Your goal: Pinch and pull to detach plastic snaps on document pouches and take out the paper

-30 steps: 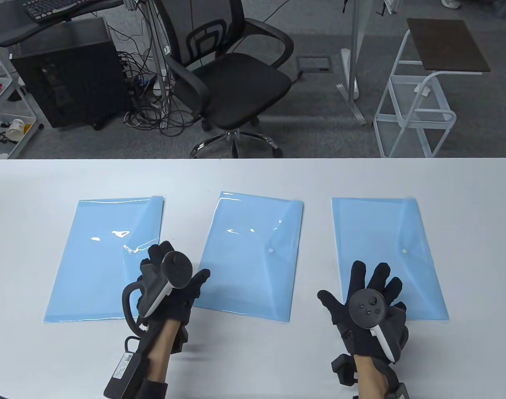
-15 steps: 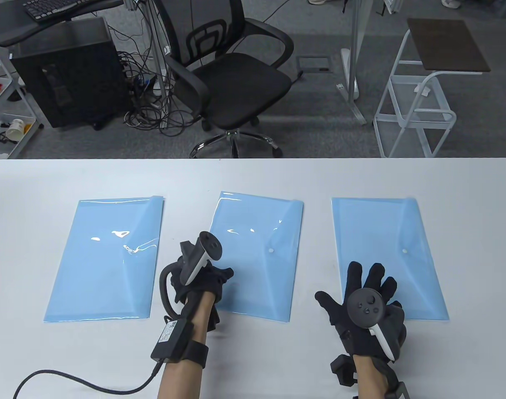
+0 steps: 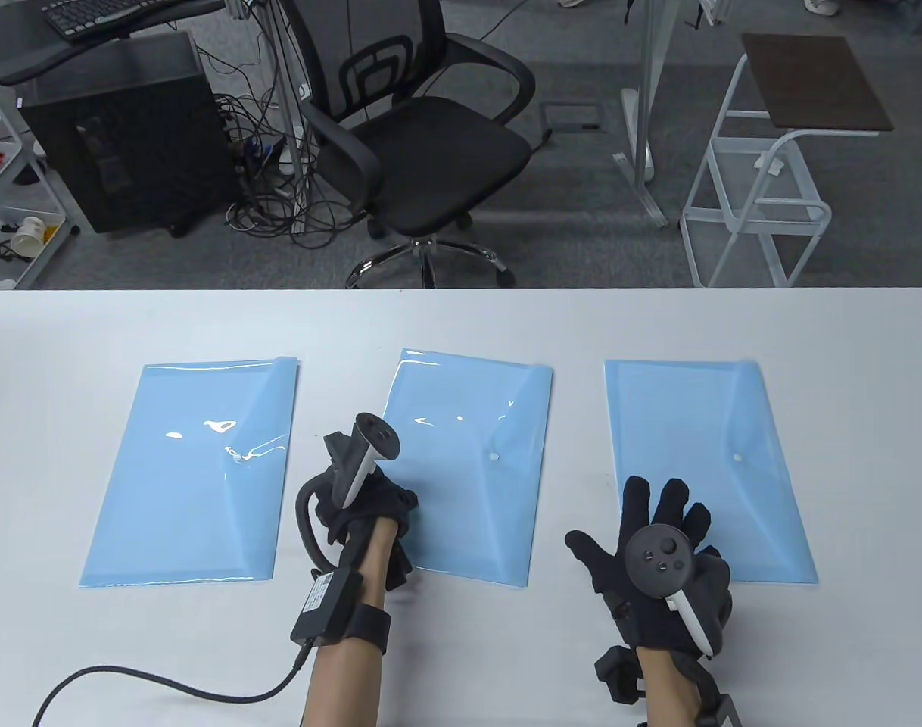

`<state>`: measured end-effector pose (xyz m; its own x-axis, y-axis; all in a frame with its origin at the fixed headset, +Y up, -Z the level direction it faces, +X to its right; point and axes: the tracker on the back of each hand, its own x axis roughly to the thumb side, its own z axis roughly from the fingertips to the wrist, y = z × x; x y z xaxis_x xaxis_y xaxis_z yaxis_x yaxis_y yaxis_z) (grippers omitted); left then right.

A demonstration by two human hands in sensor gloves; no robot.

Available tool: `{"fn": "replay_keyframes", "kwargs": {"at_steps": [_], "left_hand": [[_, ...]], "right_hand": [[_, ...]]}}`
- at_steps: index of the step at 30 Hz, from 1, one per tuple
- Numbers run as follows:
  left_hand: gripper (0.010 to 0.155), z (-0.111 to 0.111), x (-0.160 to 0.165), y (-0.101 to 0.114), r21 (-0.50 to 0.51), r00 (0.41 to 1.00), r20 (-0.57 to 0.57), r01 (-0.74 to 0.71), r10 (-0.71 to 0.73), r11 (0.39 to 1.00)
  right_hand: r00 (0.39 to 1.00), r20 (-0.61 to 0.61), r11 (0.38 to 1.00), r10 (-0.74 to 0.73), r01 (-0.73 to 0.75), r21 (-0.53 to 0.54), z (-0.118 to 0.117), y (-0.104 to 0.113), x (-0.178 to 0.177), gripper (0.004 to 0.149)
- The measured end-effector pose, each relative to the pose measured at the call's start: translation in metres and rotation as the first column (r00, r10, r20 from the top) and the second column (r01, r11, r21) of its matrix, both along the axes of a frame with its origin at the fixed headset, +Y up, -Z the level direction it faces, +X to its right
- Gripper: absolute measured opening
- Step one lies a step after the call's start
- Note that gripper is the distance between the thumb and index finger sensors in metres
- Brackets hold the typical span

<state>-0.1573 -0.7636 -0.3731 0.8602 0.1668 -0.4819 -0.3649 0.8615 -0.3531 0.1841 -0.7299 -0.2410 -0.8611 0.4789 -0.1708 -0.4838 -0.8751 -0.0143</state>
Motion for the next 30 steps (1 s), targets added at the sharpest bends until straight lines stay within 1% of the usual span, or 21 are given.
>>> {"fn": "replay_keyframes", "kwargs": {"at_steps": [1, 3, 4, 5, 6, 7, 8, 9, 14, 18, 22, 26, 30], "left_hand": [[0.098, 0.0, -0.002, 0.0, 0.002, 0.999, -0.029, -0.016, 0.016, 1.0], [0.09, 0.001, -0.006, 0.001, 0.011, 0.998, -0.048, -0.028, 0.028, 1.0], [0.08, 0.001, -0.008, 0.001, 0.021, 0.998, -0.048, -0.038, 0.039, 0.999], [0.066, 0.001, -0.009, -0.001, 0.026, 0.996, -0.04, -0.076, 0.077, 0.997], [0.055, 0.003, -0.01, -0.003, 0.044, 0.989, -0.068, -0.129, 0.132, 0.991], [0.05, 0.004, -0.009, -0.002, 0.057, 0.989, -0.07, -0.126, 0.129, 0.99], [0.048, 0.003, -0.009, -0.002, 0.054, 0.994, -0.03, -0.1, 0.101, 0.994], [0.046, 0.004, -0.009, -0.002, 0.049, 0.995, -0.017, -0.095, 0.096, 0.994], [0.041, 0.009, -0.006, 0.003, 0.096, 0.996, 0.002, -0.088, 0.089, 0.991], [0.041, 0.014, -0.012, 0.006, 0.098, 0.975, -0.017, -0.218, 0.22, 0.971], [0.041, 0.021, -0.019, 0.008, 0.13, 0.95, -0.012, -0.309, 0.313, 0.942], [0.041, 0.033, -0.028, 0.018, 0.2, 0.88, -0.004, -0.465, 0.475, 0.863], [0.042, 0.047, -0.035, 0.029, 0.248, 0.845, 0.038, -0.526, 0.534, 0.814]], "right_hand": [[1.0, -0.002, 1.0, -0.005, 0.005, -0.003, 0.0, 0.0, -0.001, 0.1], [1.0, -0.004, 1.0, -0.012, 0.012, -0.007, 0.0, -0.001, -0.001, 0.1], [1.0, -0.005, 1.0, -0.014, 0.013, -0.01, 0.0, -0.001, -0.002, 0.099], [1.0, -0.007, 1.0, -0.015, 0.015, -0.012, 0.0, -0.002, -0.002, 0.099], [1.0, -0.009, 1.0, -0.018, 0.018, -0.014, 0.0, -0.002, -0.003, 0.099], [1.0, -0.011, 1.0, -0.019, 0.018, -0.015, 0.0, -0.002, -0.003, 0.099], [1.0, -0.013, 1.0, -0.019, 0.019, -0.014, 0.001, -0.002, -0.004, 0.099], [1.0, -0.014, 1.0, -0.019, 0.019, -0.014, 0.001, -0.002, -0.004, 0.099], [0.999, -0.021, 1.0, -0.027, 0.026, -0.008, 0.001, -0.002, -0.004, 0.099], [0.999, -0.022, 0.999, -0.035, 0.035, -0.004, 0.001, -0.001, -0.002, 0.098], [0.999, -0.022, 0.999, -0.037, 0.037, 0.002, 0.001, -0.001, -0.002, 0.098], [0.999, -0.024, 0.999, -0.035, 0.035, 0.0, 0.001, -0.002, -0.003, 0.098], [0.999, -0.026, 0.999, -0.035, 0.035, 0.002, 0.001, -0.002, -0.004, 0.098]]}}
